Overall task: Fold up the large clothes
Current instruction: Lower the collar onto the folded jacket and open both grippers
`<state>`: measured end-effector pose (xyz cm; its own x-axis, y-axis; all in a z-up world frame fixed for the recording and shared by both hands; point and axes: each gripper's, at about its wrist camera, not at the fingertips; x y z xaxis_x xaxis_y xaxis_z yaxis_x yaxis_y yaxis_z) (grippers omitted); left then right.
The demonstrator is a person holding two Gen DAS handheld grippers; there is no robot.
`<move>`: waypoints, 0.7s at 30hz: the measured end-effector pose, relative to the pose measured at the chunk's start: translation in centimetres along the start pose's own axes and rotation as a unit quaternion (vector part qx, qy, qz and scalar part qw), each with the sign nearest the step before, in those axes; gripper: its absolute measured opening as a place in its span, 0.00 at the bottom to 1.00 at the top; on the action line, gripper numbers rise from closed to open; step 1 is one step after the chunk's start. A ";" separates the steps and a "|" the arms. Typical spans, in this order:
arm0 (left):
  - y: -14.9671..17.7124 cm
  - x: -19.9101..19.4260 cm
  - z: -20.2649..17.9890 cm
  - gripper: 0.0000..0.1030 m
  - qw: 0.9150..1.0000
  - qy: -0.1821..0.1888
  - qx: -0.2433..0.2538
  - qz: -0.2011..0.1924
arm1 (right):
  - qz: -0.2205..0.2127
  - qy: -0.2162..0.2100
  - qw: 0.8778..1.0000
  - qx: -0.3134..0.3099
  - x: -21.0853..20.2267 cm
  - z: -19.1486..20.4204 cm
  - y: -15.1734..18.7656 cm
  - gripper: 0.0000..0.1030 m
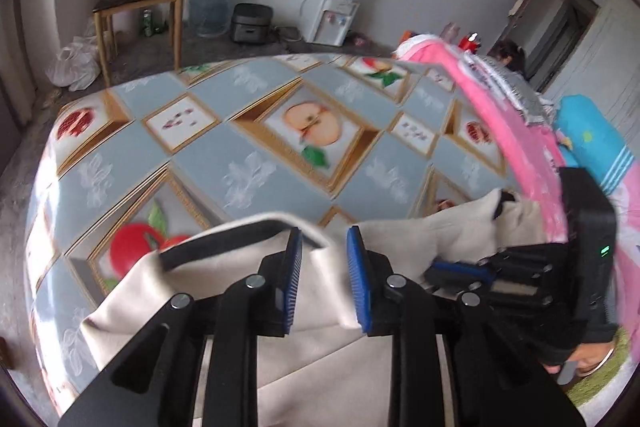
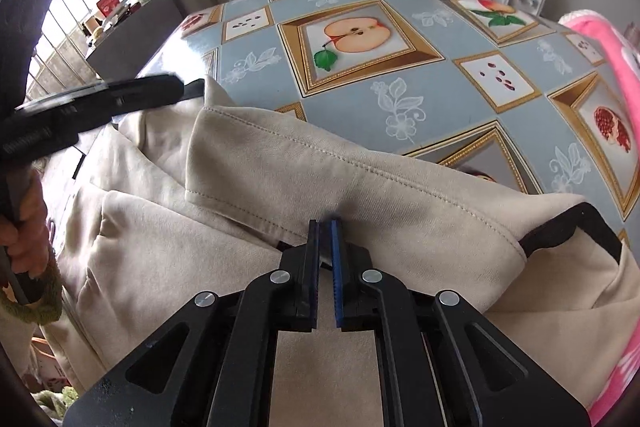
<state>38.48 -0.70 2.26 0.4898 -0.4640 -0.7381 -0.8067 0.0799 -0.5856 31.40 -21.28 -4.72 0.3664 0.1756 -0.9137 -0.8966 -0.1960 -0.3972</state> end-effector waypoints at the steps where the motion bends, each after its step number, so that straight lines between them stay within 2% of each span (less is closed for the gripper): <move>1: -0.2 0.4 -0.7 0.23 1.000 0.014 0.008 0.006 | 0.000 -0.002 1.000 0.002 0.2 0.2 -0.1 0.06; 3: -0.2 1.9 -1.9 0.23 0.998 0.041 0.021 0.039 | 0.000 -0.007 1.000 0.005 0.3 0.1 -0.1 0.06; 4: 0.3 3.2 -2.3 0.23 0.996 0.047 0.025 0.068 | 0.001 -0.009 1.000 0.006 0.4 0.0 -0.2 0.05; 6: 1.3 5.2 -2.4 0.22 0.993 0.013 0.029 0.110 | 0.006 -0.009 1.000 0.007 0.2 -0.4 -0.2 0.04; 7: 1.7 5.7 -2.3 0.22 0.993 0.009 0.024 0.117 | 0.009 -0.005 1.000 0.007 0.1 -0.6 -0.1 0.04; 10: 2.3 5.2 -1.8 0.22 0.994 0.022 0.011 0.103 | 0.011 0.030 0.999 0.007 -0.6 -2.5 0.5 0.04; 12: 2.4 5.1 -1.6 0.22 0.994 0.028 0.005 0.101 | 0.009 0.047 0.999 0.022 -1.1 -4.5 0.9 0.03; 13: 2.4 5.1 -1.5 0.22 0.995 0.030 0.002 0.100 | 0.009 0.068 0.997 0.033 -1.3 -5.5 1.2 0.03; 14: 2.4 5.1 -1.5 0.22 0.995 0.031 0.000 0.099 | 0.011 0.066 0.997 0.047 -1.4 -6.5 1.3 0.03; 15: 2.4 5.1 -1.5 0.22 0.995 0.029 0.001 0.098 | 0.010 0.046 0.996 0.071 -1.6 -7.5 1.6 0.05; 17: 2.5 5.1 -1.7 0.22 0.995 0.025 0.006 0.097 | 0.001 0.038 0.992 0.122 -2.8 -9.2 2.0 0.20; 19: 2.6 5.0 -1.7 0.22 0.995 0.025 0.011 0.095 | -0.023 -0.018 0.986 0.164 -4.2 -10.4 2.4 0.30; 20: 2.6 5.1 -1.6 0.22 0.995 0.026 0.010 0.094 | -0.032 -0.051 0.980 0.191 -4.6 -10.9 2.7 0.40; 21: 2.7 5.1 -1.6 0.22 0.995 0.026 0.009 0.094 | -0.031 -0.077 0.974 0.211 -4.5 -11.3 2.9 0.41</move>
<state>38.29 -4.23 -2.52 0.3130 -0.4842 -0.8171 -0.8761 0.1850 -0.4452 29.97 -33.53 -2.69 0.4104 0.3237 -0.8525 -0.9084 0.2270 -0.3511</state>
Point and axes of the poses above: each gripper's, at about its wrist camera, not at the fingertips, and x roughly the way its jaws point, z to its left, y to its underside, and after that the axes turned 2 degrees about y, right-handed
